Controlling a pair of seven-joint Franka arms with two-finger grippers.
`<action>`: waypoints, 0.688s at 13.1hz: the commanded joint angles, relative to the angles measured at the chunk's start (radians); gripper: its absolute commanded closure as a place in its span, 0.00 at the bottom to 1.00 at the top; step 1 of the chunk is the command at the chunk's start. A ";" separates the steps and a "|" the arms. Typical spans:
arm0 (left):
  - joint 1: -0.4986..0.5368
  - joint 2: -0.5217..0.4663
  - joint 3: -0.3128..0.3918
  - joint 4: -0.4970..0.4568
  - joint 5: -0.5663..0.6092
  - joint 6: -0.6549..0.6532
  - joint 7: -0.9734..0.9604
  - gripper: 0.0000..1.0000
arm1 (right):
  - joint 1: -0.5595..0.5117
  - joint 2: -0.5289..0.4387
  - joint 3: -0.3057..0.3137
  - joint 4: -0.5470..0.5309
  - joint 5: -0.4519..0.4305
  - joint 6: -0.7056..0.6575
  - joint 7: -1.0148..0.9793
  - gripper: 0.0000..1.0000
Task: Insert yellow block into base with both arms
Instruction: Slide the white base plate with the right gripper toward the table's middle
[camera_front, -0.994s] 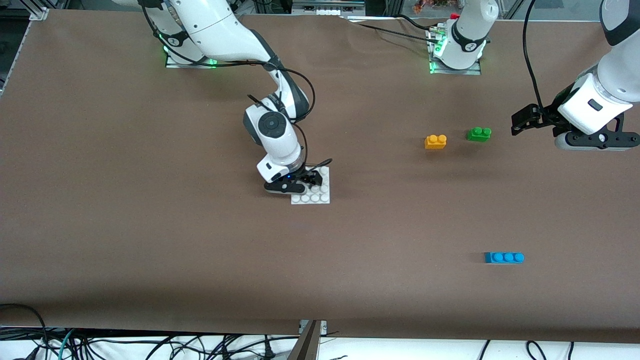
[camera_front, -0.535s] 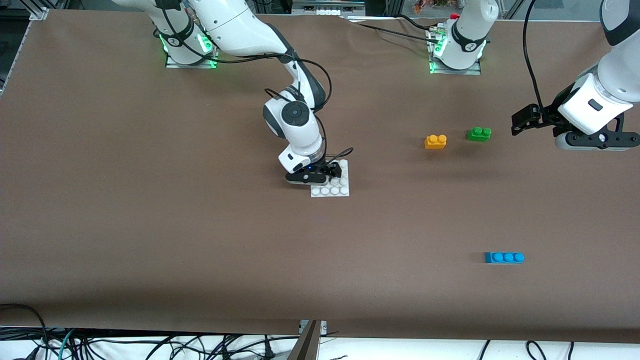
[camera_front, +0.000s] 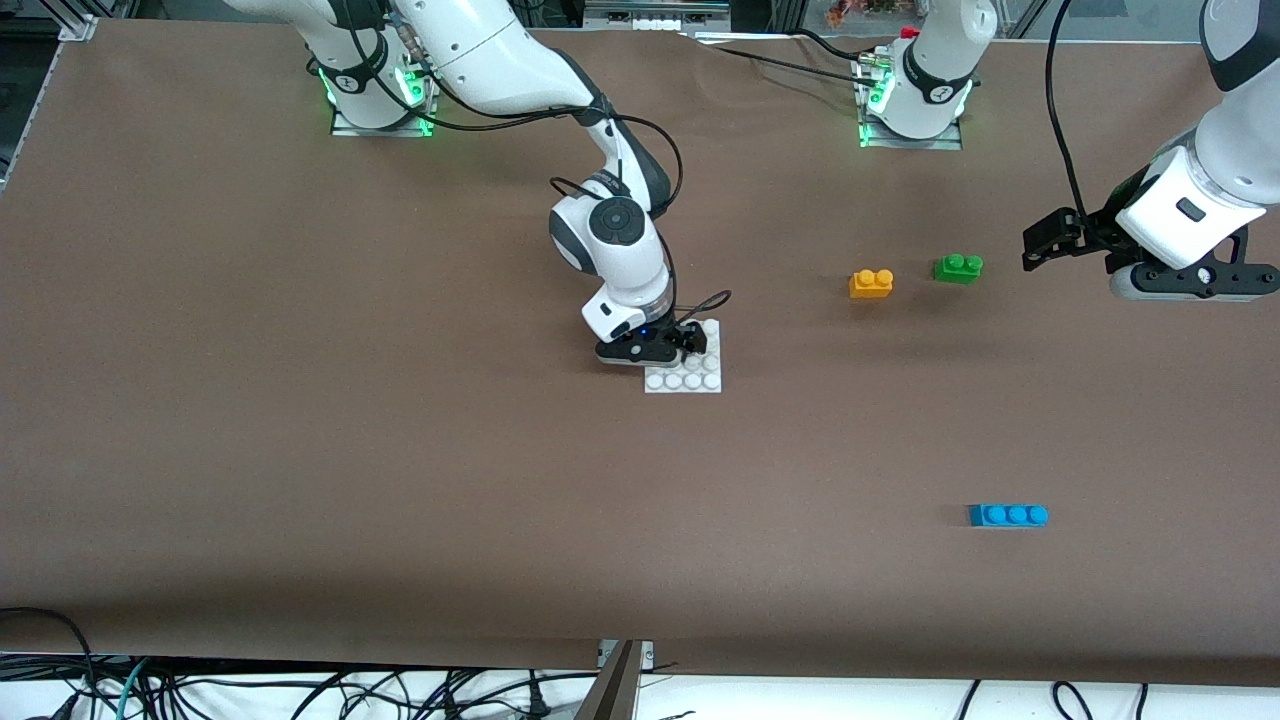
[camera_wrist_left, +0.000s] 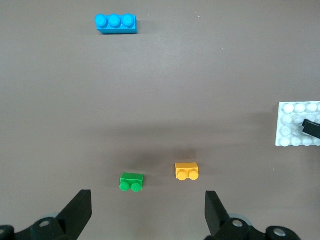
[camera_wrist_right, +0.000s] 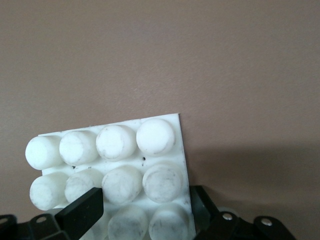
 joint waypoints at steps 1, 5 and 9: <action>0.005 0.011 0.000 0.032 -0.025 -0.023 0.018 0.00 | 0.035 0.058 -0.001 0.052 -0.005 0.011 0.062 0.19; 0.005 0.011 0.000 0.032 -0.031 -0.023 0.018 0.00 | 0.026 0.052 -0.004 0.056 -0.002 0.012 0.060 0.04; 0.006 0.013 0.002 0.032 -0.031 -0.023 0.018 0.00 | 0.000 0.009 -0.031 0.088 0.013 -0.017 0.046 0.01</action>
